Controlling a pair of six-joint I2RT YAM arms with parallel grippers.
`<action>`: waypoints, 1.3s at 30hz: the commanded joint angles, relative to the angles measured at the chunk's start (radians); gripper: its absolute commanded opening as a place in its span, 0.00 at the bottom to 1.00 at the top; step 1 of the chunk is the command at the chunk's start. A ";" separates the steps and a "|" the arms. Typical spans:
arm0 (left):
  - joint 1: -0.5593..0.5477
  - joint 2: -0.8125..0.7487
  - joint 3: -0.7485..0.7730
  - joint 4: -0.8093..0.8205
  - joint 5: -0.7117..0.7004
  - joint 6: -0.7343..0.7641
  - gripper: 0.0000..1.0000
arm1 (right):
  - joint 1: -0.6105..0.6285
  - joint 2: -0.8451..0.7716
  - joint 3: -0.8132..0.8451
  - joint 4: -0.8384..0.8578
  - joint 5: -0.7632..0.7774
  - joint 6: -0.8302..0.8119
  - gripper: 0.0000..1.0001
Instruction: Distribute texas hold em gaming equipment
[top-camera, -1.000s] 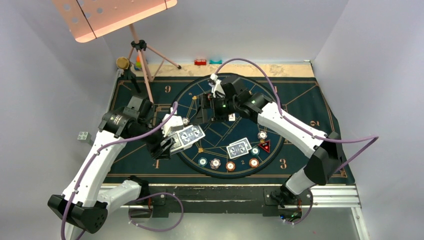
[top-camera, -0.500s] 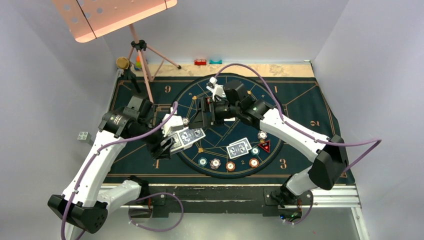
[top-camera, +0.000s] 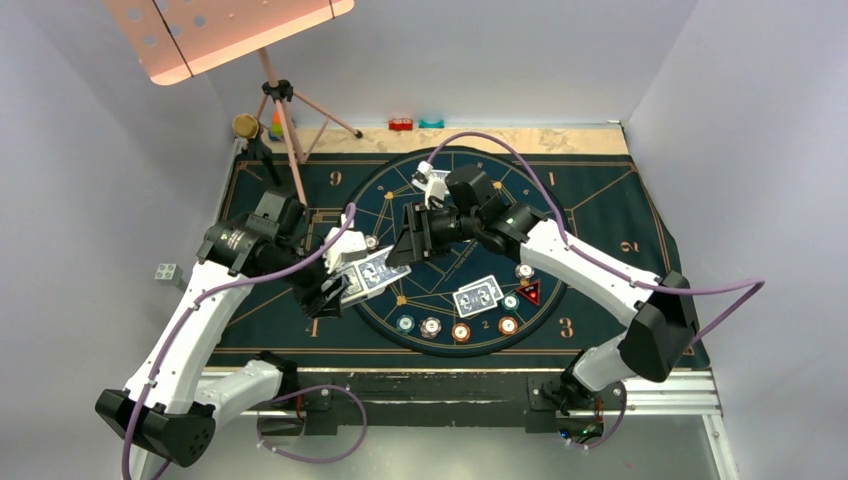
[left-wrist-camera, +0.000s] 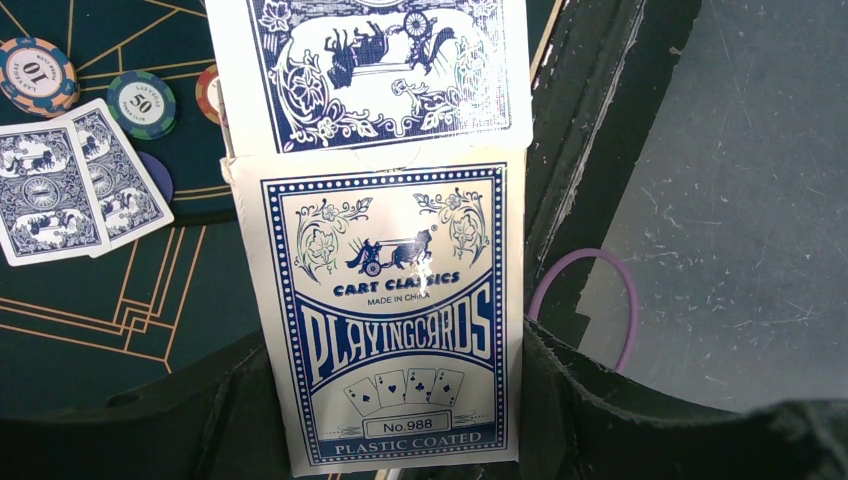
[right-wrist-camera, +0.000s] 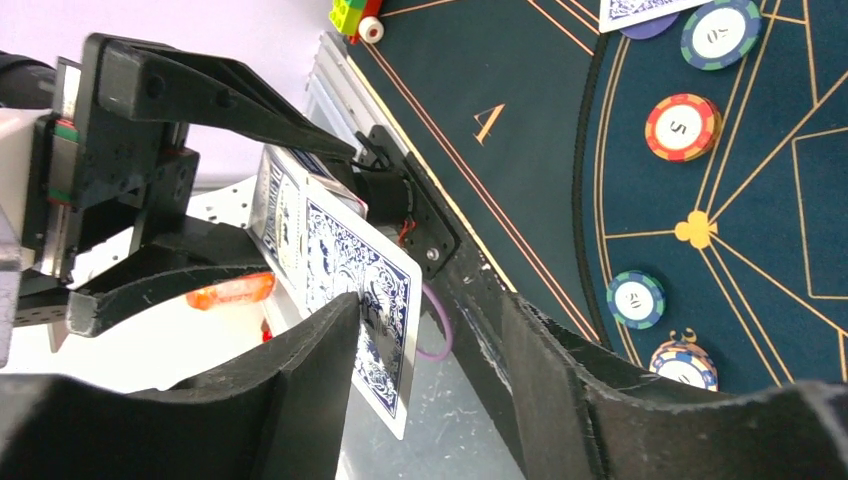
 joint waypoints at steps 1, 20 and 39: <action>-0.003 -0.008 0.016 0.024 0.018 0.000 0.00 | 0.003 -0.041 0.039 -0.046 0.038 -0.039 0.55; -0.002 -0.012 0.019 0.018 0.020 0.003 0.00 | 0.003 -0.078 0.102 -0.158 0.160 -0.097 0.31; -0.003 -0.016 0.013 0.018 0.020 0.004 0.00 | 0.003 -0.120 0.176 -0.206 0.205 -0.121 0.19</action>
